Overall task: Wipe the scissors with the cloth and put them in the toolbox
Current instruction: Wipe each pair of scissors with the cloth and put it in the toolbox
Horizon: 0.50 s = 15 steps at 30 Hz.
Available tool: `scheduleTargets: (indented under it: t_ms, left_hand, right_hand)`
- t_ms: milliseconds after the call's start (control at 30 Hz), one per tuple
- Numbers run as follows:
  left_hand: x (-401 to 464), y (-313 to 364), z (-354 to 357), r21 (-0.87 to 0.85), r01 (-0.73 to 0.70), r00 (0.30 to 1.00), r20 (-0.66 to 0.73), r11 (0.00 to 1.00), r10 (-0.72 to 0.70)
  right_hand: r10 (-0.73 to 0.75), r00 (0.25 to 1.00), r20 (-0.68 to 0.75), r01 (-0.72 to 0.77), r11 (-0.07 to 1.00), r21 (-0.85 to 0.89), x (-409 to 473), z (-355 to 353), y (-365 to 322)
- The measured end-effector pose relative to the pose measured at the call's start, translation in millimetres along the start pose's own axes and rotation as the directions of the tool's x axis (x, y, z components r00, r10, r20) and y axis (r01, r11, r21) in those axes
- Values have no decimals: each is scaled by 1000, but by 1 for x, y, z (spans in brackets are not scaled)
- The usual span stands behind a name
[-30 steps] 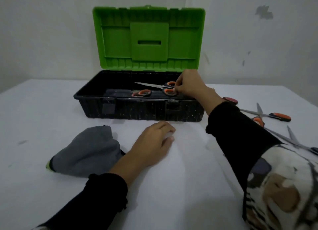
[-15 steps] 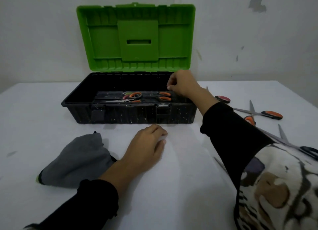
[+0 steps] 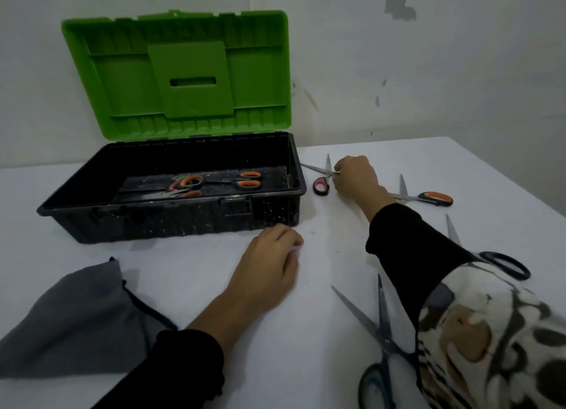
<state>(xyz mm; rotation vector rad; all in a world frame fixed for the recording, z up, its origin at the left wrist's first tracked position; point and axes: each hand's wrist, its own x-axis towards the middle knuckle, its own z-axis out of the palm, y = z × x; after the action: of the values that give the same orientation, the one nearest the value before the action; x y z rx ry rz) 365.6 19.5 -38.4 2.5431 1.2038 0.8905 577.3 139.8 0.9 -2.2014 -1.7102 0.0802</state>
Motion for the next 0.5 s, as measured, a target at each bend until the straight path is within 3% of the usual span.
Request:
scheduleTargets:
  t_ms: [167, 500]
  left_hand:
    - [1, -1, 1, 11, -4, 1000, -14, 1000, 5]
    - [-9, 5, -3, 75, -108, 989, -88, 991, 114]
  right_hand:
    - [-48, 993, -108, 36, 993, -109, 3, 10, -2]
    - [-45, 951, -305, 81, 991, 104, -46, -20, 3]
